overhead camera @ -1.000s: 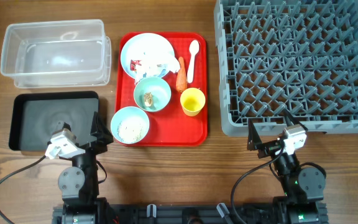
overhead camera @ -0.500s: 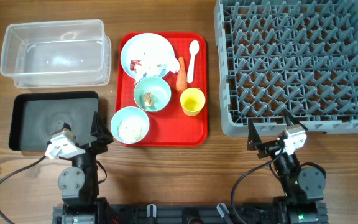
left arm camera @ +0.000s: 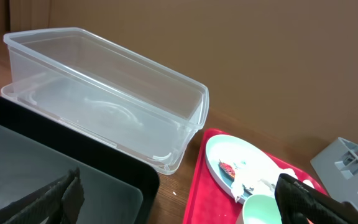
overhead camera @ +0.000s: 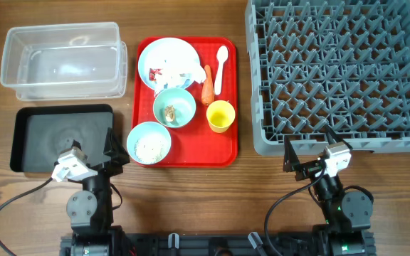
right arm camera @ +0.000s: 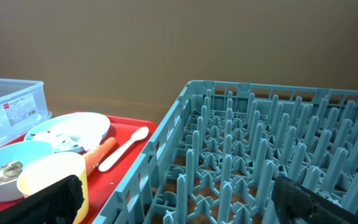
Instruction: Sort waste into correct bins and load items into the dishwasher rack
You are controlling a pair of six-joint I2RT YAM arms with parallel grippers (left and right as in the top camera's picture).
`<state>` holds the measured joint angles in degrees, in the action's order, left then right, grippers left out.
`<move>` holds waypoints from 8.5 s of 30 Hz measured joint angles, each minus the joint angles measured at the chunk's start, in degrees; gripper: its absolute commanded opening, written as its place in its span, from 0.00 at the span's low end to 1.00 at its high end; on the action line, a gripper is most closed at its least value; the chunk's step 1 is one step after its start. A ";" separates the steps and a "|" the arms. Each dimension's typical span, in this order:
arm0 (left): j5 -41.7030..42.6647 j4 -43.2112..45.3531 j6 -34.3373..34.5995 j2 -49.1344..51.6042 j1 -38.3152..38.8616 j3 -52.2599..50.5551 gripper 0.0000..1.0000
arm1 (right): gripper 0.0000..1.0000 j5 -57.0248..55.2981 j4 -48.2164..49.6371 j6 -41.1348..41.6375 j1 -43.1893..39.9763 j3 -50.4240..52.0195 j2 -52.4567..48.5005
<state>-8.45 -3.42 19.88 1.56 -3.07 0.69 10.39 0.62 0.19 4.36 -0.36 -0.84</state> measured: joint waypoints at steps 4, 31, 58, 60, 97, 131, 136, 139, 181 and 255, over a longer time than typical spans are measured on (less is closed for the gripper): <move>0.00 0.00 0.00 0.00 0.00 0.00 1.00 | 1.00 0.02 0.00 0.00 0.00 0.00 0.00; 0.02 0.00 0.00 0.00 0.00 0.00 1.00 | 1.00 0.00 0.00 0.00 0.00 0.00 0.00; 0.00 0.02 0.00 0.00 0.00 0.00 1.00 | 1.00 0.00 0.04 -0.02 0.00 0.00 0.00; 0.00 0.00 0.00 0.00 0.00 0.00 1.00 | 1.00 -0.35 0.68 -0.70 0.00 0.00 0.00; 18.80 -46.05 -8.68 85.46 9.94 89.55 1.00 | 1.00 20.76 -31.67 -3.26 0.07 -70.10 -61.53; 15.80 -36.74 -10.19 127.27 15.23 101.11 0.04 | 1.00 21.53 -42.01 -0.83 0.07 -70.25 -75.01; 15.82 -40.30 -7.69 115.89 11.82 105.13 0.04 | 1.00 21.51 -41.99 -0.83 0.07 -70.25 -75.01; 15.80 -41.72 -6.91 108.56 7.02 106.33 0.04 | 1.00 21.53 -41.97 -0.83 0.07 -70.25 -75.01; 15.93 -35.01 -19.15 127.80 14.49 106.66 0.94 | 1.00 21.46 -42.25 -0.83 0.07 -70.25 -75.01; 19.82 -44.87 -28.89 123.12 16.57 113.83 1.00 | 1.00 19.98 -45.05 1.11 0.07 -70.25 -75.01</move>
<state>11.38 -48.29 -9.02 124.68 13.50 114.52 30.37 -44.42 1.30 4.43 -70.61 -75.85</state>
